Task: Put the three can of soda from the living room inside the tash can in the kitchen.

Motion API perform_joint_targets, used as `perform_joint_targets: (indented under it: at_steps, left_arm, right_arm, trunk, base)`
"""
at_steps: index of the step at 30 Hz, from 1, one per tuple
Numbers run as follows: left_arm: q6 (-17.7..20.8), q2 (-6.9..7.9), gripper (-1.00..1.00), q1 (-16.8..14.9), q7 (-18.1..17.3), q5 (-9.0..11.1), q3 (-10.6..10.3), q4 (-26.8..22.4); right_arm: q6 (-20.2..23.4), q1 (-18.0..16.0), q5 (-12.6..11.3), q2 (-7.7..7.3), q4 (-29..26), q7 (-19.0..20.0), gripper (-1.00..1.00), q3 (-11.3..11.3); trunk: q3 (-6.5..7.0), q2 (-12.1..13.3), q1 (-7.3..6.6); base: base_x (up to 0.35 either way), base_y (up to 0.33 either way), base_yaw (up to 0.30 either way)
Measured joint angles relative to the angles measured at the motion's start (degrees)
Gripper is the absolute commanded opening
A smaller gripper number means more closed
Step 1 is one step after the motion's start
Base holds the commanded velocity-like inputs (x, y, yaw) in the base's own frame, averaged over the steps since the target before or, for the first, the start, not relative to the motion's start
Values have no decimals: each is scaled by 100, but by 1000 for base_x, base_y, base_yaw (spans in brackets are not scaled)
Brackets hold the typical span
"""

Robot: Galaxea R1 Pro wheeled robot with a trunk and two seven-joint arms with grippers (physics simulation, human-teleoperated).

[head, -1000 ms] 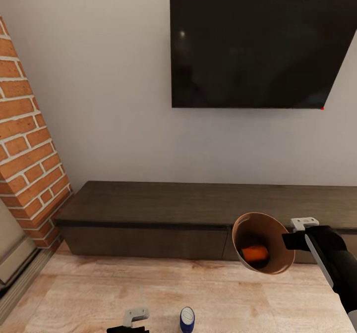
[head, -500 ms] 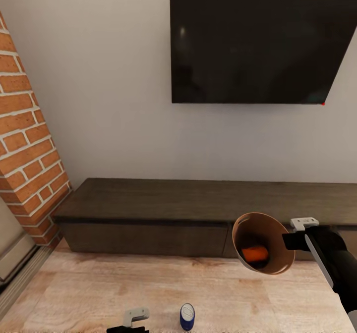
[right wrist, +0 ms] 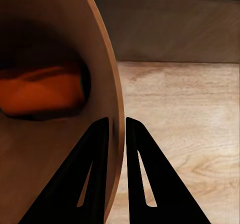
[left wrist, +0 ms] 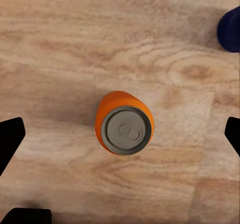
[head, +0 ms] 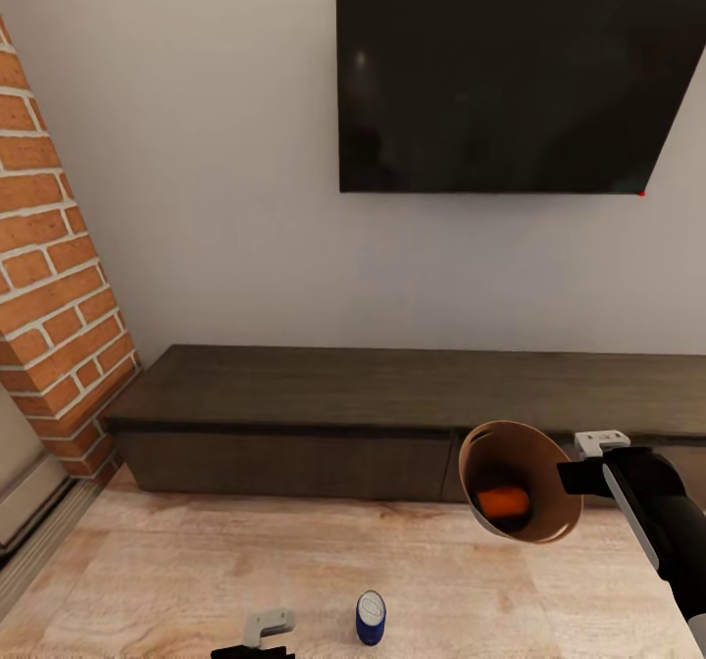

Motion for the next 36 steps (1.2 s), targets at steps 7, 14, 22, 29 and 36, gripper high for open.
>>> perform_joint_targets:
  at_steps: [7, 14, 22, 29, 36]
  left_arm:
    - [0, -7, 100, 0, 0, -7, 0, 0]
    - [0, -8, 100, 0, 0, -8, 0, 1]
    - [0, -9, 100, 0, 0, -8, 0, -4]
    - [0, -9, 100, 0, 0, -8, 0, -7]
    - [-16, -20, 100, 0, 0, -8, 0, -1]
  right_arm:
    - [-1, 1, 11, 0, -2, -2, -100, 1]
    - [0, 1, 5, 0, -1, -1, -100, 2]
    - [0, 17, 4, 0, -1, -1, -100, 2]
    - [0, 20, -6, 0, -1, 0, -100, -4]
    - [0, 20, -2, 0, -1, -1, -100, -4]
  trunk:
    - [-108, -242, 132]
    - [-108, -242, 132]
    - [-108, -242, 132]
    - [-161, -361, 198]
    - [-287, -642, 351]
  base:
    - [0, 0, 0]
    - [0, 0, 0]
    - [0, 0, 0]
    - [0, 0, 0]
    - [0, 0, 0]
